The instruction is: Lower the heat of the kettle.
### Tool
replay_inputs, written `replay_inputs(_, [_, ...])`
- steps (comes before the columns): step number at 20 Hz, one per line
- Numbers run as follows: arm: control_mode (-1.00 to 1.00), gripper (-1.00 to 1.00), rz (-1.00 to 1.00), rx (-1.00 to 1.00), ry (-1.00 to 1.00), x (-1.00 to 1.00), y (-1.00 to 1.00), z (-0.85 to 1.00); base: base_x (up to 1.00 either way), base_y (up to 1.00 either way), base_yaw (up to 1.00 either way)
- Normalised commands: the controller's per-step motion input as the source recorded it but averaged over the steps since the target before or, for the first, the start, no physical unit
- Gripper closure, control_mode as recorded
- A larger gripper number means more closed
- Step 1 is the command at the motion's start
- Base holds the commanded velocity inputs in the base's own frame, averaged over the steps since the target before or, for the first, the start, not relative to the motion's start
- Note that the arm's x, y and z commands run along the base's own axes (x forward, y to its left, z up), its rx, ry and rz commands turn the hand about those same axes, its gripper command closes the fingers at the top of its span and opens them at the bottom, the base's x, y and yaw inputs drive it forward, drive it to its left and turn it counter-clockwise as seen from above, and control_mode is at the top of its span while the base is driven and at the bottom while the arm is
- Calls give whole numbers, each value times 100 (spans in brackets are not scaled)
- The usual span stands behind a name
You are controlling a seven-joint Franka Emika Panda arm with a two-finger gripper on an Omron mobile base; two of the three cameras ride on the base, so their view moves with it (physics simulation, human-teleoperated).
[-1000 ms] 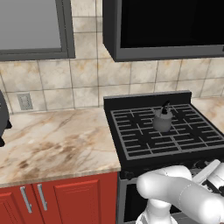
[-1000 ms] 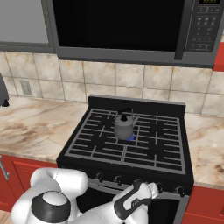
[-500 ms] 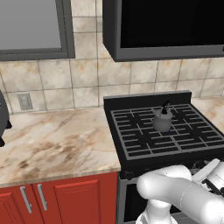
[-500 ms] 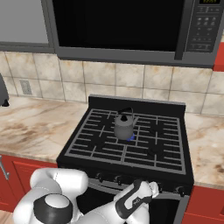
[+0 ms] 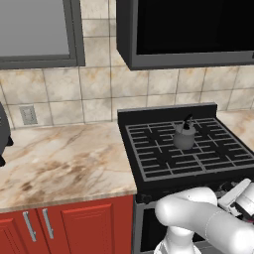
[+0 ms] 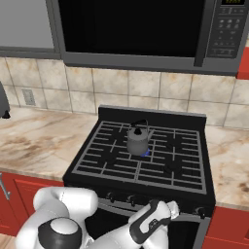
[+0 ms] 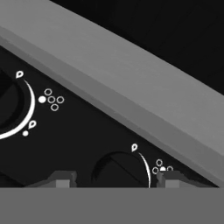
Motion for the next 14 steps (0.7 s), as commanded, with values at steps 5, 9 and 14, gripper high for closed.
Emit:
replay_inputs(5, [-100,100,0,0,0,3,0,-1,0,0,0])
replay_inputs(9, [-100,100,0,0,-2,-9,0,0,0,0,0])
replay_inputs(14, [-100,100,-2,0,-1,-11,12,1,0,0,0])
